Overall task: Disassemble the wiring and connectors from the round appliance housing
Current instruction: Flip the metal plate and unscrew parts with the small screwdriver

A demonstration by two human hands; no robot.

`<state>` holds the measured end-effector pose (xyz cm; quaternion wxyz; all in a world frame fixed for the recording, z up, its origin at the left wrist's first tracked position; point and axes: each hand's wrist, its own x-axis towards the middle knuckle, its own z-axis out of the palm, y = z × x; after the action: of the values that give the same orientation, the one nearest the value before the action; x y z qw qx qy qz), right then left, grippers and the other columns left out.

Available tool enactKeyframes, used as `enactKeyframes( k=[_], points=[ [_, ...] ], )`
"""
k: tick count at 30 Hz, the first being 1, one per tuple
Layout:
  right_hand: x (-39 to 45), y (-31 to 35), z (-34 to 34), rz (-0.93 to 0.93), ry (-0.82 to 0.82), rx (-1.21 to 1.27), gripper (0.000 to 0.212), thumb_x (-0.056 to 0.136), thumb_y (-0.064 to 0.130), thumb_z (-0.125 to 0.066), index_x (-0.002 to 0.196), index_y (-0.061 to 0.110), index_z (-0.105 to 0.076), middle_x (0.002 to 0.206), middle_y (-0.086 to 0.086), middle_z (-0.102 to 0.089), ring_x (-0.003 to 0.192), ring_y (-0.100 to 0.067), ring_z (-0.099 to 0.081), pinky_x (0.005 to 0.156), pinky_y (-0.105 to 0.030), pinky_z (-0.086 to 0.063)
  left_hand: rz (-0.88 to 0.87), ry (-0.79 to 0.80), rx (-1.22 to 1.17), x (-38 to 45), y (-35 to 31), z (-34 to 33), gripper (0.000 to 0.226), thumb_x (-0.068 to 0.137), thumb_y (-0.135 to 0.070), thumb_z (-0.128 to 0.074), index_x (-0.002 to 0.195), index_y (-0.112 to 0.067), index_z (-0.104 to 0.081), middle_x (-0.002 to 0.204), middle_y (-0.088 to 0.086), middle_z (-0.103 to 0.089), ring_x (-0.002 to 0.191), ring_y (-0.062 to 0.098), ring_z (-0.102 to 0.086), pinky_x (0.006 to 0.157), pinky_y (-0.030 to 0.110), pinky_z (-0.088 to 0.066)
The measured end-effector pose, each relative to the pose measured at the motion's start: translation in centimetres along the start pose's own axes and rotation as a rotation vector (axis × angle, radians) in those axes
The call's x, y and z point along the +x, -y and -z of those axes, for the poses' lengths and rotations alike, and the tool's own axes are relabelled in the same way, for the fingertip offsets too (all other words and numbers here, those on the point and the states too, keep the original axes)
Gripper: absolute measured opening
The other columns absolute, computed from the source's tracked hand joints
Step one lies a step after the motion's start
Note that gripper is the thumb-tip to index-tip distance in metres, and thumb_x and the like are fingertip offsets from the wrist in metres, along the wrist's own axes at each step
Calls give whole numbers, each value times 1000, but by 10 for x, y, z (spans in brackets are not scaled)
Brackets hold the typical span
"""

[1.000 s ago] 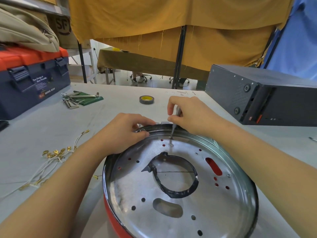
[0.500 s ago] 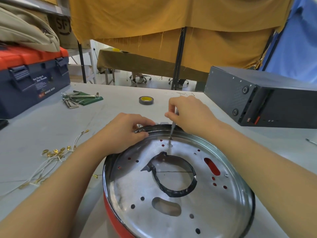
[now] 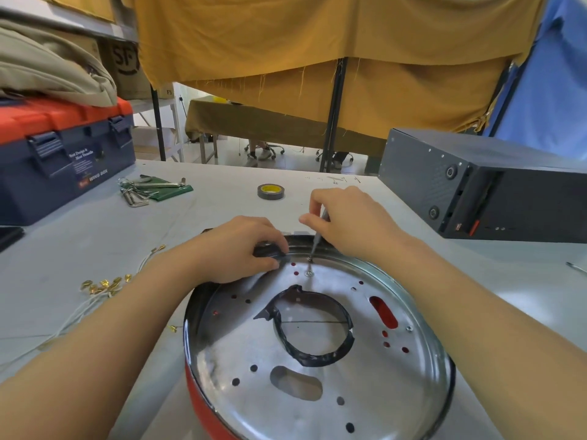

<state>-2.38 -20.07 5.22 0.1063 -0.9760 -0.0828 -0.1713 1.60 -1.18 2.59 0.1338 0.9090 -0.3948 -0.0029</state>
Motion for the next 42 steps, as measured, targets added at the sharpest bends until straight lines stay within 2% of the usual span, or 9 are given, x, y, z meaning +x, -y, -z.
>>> enactKeyframes(
  k=[6, 10, 14, 19, 24, 30, 32, 36, 42],
  points=[
    [-1, -4, 2, 26, 67, 129, 7, 96, 21, -52, 94, 28, -49, 77, 3, -53, 75, -17, -53, 68, -32, -47, 5, 57, 44, 25, -20, 11, 25, 89, -29, -61, 113, -27, -65, 118, -5, -59, 104, 13, -53, 92, 26, -40],
    [-4, -11, 12, 66, 184, 195, 12, 94, 14, -54, 97, 25, -51, 84, 3, -58, 75, -7, -51, 63, -18, -40, 37, 64, -47, 37, -29, 1, 22, 87, -20, -62, 108, -22, -69, 116, -2, -64, 101, 14, -56, 85, 20, -37],
    [-1, -14, 17, 67, 191, 172, 3, 92, 21, -57, 90, 19, -58, 76, 7, -56, 80, -15, -55, 67, -27, -43, 53, 5, -147, 37, -26, -6, 20, 87, -15, -61, 103, -21, -71, 110, -4, -66, 93, 10, -55, 73, 8, -35],
    [10, -12, 15, 59, 180, 147, 25, 93, 34, -59, 77, 15, -61, 54, 3, -59, 62, -13, -60, 72, -33, -52, 51, -19, -161, 35, -24, -10, 19, 86, -17, -61, 101, -24, -71, 97, -10, -64, 78, -1, -52, 67, 0, -36],
    [17, -18, 21, 96, 310, 167, 11, 91, 24, -62, 82, 19, -60, 59, 2, -69, 49, 0, -58, 51, -14, -41, 54, -29, -181, 36, -24, -11, 19, 86, -17, -62, 102, -24, -72, 98, -9, -66, 82, 2, -54, 71, 5, -35],
    [22, -26, 27, 156, 397, 180, 8, 88, 16, -66, 83, 21, -63, 73, 2, -71, 64, -4, -65, 69, -23, -54, 60, -30, -190, 36, -23, -13, 18, 86, -19, -64, 101, -24, -72, 103, -6, -68, 92, 11, -58, 83, 22, -43],
    [21, -28, 25, 146, 392, 218, 7, 89, 20, -65, 82, 20, -63, 69, 3, -71, 62, -5, -66, 68, -27, -55, 59, -39, -192, 36, -23, -14, 17, 85, -19, -64, 99, -25, -72, 100, -8, -68, 91, 11, -58, 83, 24, -44],
    [19, -31, 21, 93, 367, 213, 20, 93, 36, -58, 79, 21, -61, 57, 6, -69, 48, -2, -61, 58, -23, -49, 50, -59, -184, 36, -23, -15, 16, 85, -20, -65, 97, -27, -71, 91, -14, -63, 81, 3, -55, 71, 10, -37],
    [19, -34, 23, 105, 374, 287, 8, 92, 20, -61, 85, 20, -63, 64, 3, -71, 58, -5, -65, 63, -23, -55, 1, -83, -140, 34, -24, -16, 15, 85, -23, -66, 99, -27, -71, 101, -9, -66, 91, 7, -55, 84, 21, -41]
  ],
)
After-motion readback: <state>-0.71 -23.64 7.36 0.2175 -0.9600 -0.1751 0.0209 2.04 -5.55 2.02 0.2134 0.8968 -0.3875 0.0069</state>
